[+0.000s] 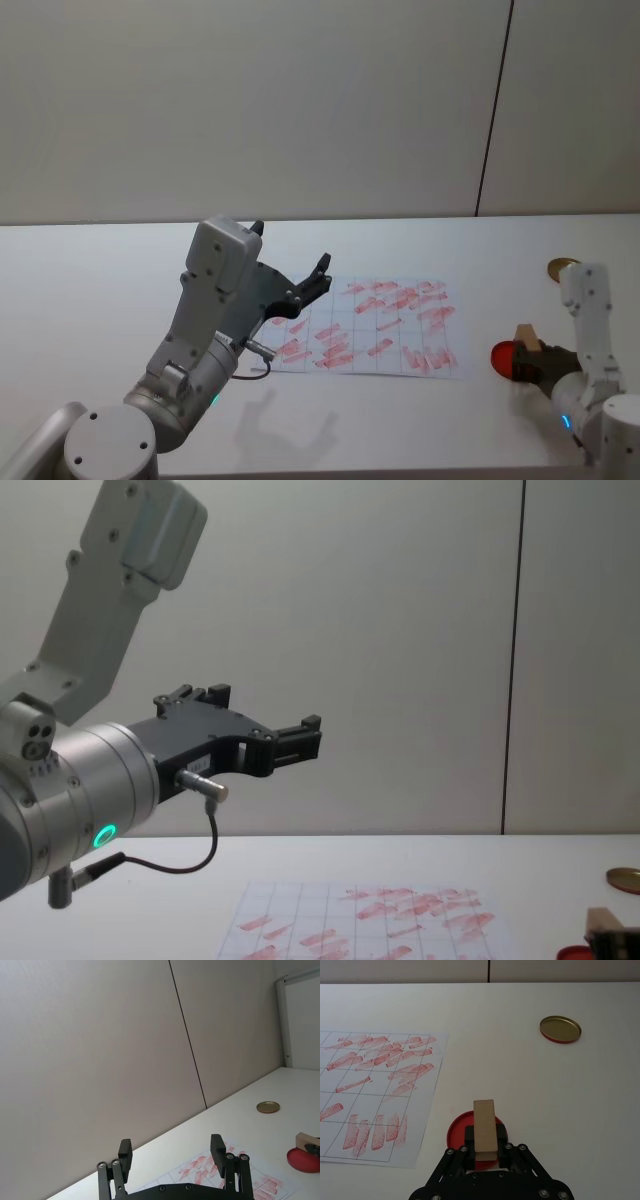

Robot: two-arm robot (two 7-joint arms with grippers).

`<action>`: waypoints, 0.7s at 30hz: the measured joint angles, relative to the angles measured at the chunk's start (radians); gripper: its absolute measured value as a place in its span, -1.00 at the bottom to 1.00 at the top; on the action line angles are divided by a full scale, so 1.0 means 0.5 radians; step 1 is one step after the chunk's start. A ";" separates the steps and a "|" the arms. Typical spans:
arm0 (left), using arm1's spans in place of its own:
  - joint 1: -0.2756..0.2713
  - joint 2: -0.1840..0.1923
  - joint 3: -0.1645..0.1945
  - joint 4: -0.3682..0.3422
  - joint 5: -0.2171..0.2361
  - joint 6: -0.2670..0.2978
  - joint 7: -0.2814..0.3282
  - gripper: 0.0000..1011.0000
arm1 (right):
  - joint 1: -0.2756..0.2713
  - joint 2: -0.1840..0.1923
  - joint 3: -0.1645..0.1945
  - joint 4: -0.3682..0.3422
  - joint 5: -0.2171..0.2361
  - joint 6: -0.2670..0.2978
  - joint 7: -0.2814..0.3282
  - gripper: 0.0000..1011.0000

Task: Use the one hand to pick up the stamp and affix it onto the A4 paper.

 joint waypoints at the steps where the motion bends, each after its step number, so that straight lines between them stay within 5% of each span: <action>1: 0.000 0.000 0.000 0.000 0.000 0.000 0.000 0.96 | 0.005 -0.001 -0.002 0.015 -0.002 -0.011 0.005 -0.56; 21: 0.000 0.000 0.000 0.000 0.000 0.000 0.000 0.96 | 0.037 -0.020 -0.008 0.091 -0.032 -0.155 0.053 0.60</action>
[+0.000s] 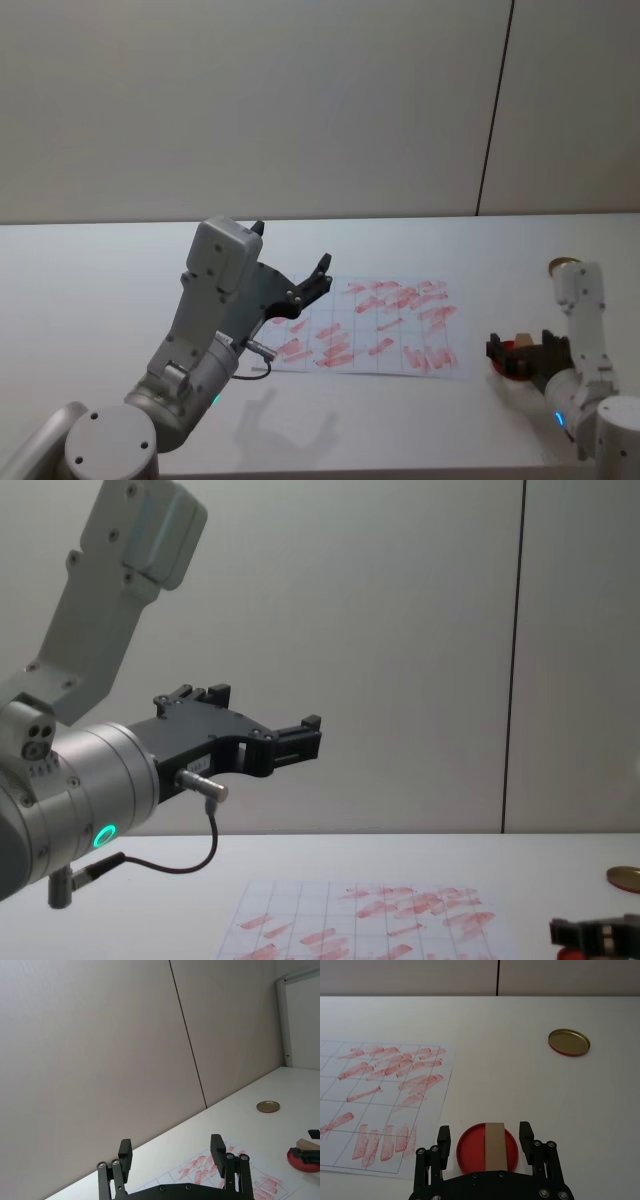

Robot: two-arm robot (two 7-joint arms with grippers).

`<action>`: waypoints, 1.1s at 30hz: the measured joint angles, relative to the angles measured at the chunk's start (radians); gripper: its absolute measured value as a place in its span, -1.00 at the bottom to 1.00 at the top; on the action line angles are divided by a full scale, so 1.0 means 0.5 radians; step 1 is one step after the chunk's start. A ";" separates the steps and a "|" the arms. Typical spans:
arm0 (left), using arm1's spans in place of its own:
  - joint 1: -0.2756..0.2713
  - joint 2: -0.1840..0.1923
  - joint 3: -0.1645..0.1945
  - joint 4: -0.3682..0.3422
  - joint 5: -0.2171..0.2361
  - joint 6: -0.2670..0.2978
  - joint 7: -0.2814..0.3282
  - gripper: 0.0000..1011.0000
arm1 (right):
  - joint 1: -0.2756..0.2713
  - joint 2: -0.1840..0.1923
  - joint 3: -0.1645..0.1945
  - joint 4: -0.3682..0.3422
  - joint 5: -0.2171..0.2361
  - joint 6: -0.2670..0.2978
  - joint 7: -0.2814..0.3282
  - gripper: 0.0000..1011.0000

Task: Use the one hand to pick up the stamp and affix it onto the A4 paper.

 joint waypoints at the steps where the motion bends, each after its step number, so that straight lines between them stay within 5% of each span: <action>1: 0.000 0.000 0.000 0.000 0.000 0.000 0.000 0.96 | -0.011 0.003 0.001 -0.025 -0.002 -0.012 0.000 0.64; 8: 0.000 0.000 0.000 0.000 0.000 0.000 0.000 0.96 | -0.067 0.020 0.008 -0.152 -0.011 -0.065 0.001 0.98; 33: 0.000 0.000 0.000 0.000 0.000 0.000 0.000 0.96 | -0.358 0.145 0.060 -0.762 -0.068 -0.328 0.046 0.98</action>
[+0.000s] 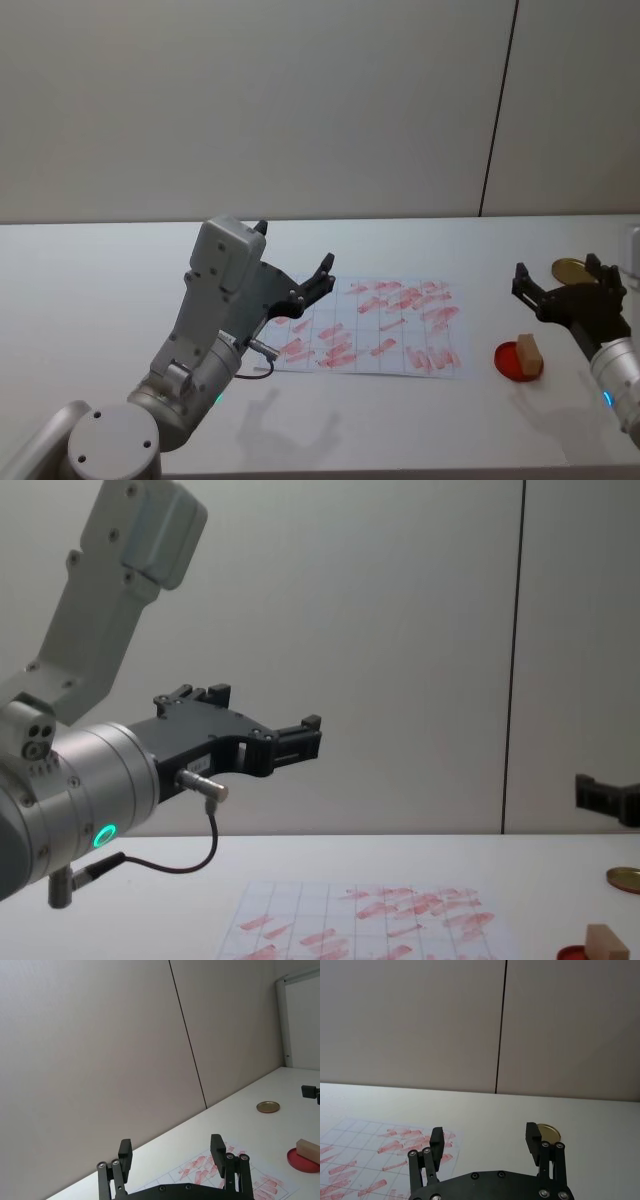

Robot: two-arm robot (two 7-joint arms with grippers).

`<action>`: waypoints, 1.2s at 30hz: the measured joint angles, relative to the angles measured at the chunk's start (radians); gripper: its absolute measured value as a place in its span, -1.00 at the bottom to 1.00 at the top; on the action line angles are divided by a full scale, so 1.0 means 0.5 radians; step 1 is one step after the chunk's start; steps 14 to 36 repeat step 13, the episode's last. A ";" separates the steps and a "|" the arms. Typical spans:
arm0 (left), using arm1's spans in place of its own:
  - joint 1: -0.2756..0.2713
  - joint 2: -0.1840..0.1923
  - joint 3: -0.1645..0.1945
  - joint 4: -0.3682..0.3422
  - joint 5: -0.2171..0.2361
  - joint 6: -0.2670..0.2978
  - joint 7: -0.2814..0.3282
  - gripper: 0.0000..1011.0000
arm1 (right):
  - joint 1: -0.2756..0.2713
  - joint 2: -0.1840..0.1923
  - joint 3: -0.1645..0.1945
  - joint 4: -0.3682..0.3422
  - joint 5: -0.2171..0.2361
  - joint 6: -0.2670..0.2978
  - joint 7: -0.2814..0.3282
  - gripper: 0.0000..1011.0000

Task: Use the one hand to pick up the stamp and affix it onto the A4 paper.

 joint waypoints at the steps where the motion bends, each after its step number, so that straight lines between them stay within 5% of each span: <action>1: 0.000 0.000 0.000 0.000 0.000 0.000 0.000 0.96 | -0.005 0.002 0.001 -0.008 -0.001 -0.003 0.001 0.98; 36: 0.000 0.000 0.000 0.000 0.000 0.000 0.000 0.96 | -0.047 0.023 0.010 -0.096 -0.008 -0.036 0.008 0.98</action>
